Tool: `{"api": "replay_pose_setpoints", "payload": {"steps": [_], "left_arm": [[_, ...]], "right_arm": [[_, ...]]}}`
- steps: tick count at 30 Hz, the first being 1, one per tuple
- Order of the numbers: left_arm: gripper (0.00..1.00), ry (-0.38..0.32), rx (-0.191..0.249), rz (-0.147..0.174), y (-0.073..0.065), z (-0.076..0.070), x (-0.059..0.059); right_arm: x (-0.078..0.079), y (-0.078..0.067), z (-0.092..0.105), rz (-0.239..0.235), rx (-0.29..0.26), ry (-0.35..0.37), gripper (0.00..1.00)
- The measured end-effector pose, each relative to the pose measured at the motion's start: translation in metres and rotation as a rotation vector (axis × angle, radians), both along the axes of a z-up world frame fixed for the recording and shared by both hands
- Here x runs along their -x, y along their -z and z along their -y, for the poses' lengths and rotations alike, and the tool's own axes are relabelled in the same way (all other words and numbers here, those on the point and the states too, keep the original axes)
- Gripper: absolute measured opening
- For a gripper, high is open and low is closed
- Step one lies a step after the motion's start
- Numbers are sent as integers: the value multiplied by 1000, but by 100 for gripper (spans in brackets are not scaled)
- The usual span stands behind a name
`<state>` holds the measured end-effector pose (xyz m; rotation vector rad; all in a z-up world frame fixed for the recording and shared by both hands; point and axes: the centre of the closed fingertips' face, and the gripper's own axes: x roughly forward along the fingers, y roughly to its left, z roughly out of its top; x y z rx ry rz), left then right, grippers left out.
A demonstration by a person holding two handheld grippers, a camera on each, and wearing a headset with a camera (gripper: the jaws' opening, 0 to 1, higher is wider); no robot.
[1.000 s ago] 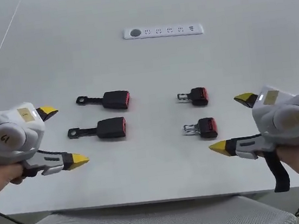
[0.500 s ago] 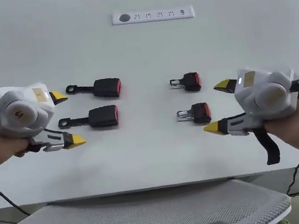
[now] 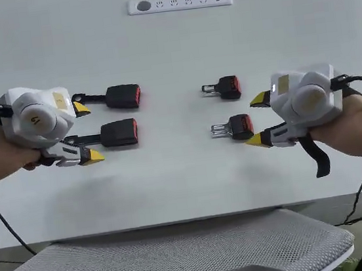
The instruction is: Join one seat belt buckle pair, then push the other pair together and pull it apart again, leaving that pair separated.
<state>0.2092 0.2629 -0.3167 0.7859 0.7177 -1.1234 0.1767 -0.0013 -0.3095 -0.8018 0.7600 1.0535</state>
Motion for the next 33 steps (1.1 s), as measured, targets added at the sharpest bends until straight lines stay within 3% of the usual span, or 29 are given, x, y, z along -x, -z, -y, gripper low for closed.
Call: {"api": "replay_pose_setpoints", "payload": {"steps": [6,10,11,13,20,23,33], "left_arm": [[54,38,-22,-32,16,5,-4],[52,72,-64,-47,30,3,-5],[51,110,-90,-45,33,1,-4],[50,101,-100,-56,38,-3,-6],[45,118,-86,-66,40,4,-14],[35,133,-104,-62,44,6,-17],[33,174,-98,-88,47,13,-17]], "right_arm": [[-9,14,5,-37,22,-13,43],[-15,21,3,-45,30,-34,42],[-16,23,2,-46,34,-48,42],[-17,27,1,-61,36,-61,39],[-19,41,2,-110,56,-97,37],[-16,48,3,-156,61,-112,36],[-20,53,1,-194,49,-133,35]]}}
